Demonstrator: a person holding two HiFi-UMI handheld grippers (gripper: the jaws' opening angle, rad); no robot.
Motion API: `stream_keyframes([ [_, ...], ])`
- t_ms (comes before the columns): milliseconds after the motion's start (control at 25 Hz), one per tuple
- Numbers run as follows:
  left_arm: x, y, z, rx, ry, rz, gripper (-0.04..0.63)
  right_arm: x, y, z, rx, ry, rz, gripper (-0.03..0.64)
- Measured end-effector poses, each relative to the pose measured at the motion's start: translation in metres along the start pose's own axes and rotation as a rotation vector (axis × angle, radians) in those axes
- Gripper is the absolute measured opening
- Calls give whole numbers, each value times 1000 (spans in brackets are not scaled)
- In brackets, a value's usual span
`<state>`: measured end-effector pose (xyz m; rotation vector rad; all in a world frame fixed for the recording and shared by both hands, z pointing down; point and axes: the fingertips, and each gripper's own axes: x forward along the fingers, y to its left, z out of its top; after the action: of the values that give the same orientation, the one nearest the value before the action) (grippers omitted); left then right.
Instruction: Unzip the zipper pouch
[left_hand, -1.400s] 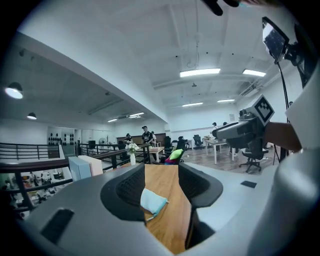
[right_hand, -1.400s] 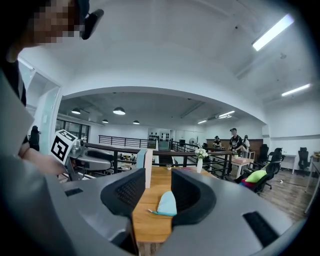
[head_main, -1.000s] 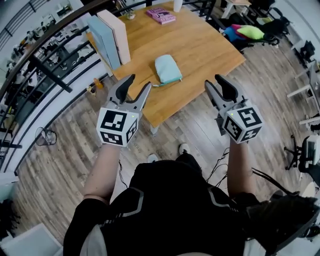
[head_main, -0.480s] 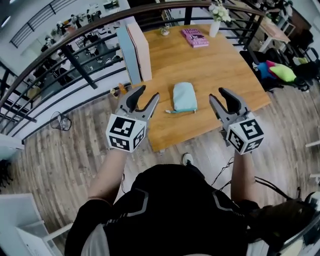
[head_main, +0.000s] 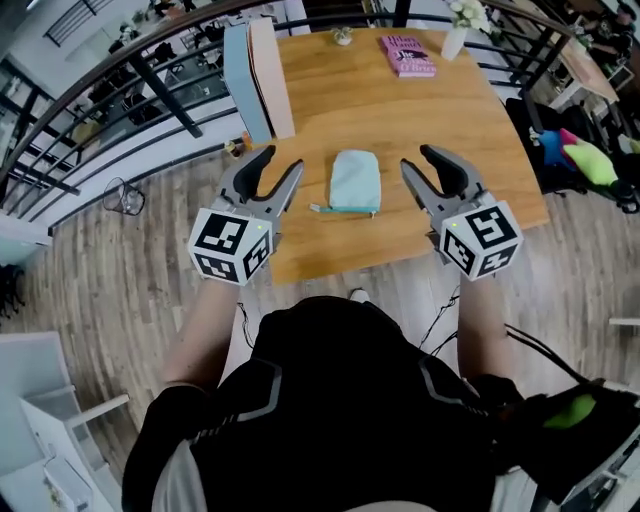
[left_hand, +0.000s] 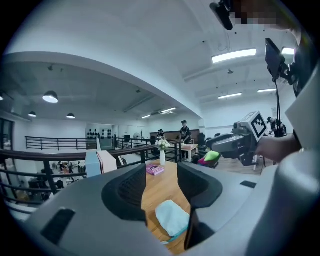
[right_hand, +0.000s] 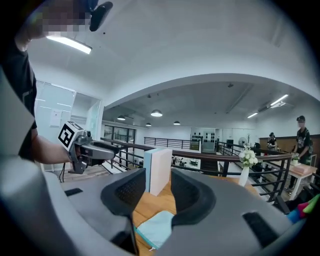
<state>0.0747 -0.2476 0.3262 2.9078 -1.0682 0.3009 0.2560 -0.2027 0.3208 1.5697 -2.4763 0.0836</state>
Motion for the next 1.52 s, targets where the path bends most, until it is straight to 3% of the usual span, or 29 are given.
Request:
stream_keyframes([
  [280,17,-5,-39,-112,31,114,212,24,-26,-65,-10,100,94,167],
  [440,26,-16,-61,-103,88,108,212,41,-31,-100,-12,155,192,167],
  [840,51,-34,-139,-176,206,103,199,71,-11,-210,-60,347,399,166],
  [1000,64,-56,-188,-207,288,43,189,79,-3,-259,-29,439,449,166],
  [1120,76,-74,-218,-227,338,10,188,82,1,-288,-105,504,485,166],
  [1360,87,-95,-272,-246,433,23,189,84,10,-338,-274,591,573,149],
  [1520,90,-109,-294,-269,487,-2,189,93,11,-357,-310,604,603,149],
])
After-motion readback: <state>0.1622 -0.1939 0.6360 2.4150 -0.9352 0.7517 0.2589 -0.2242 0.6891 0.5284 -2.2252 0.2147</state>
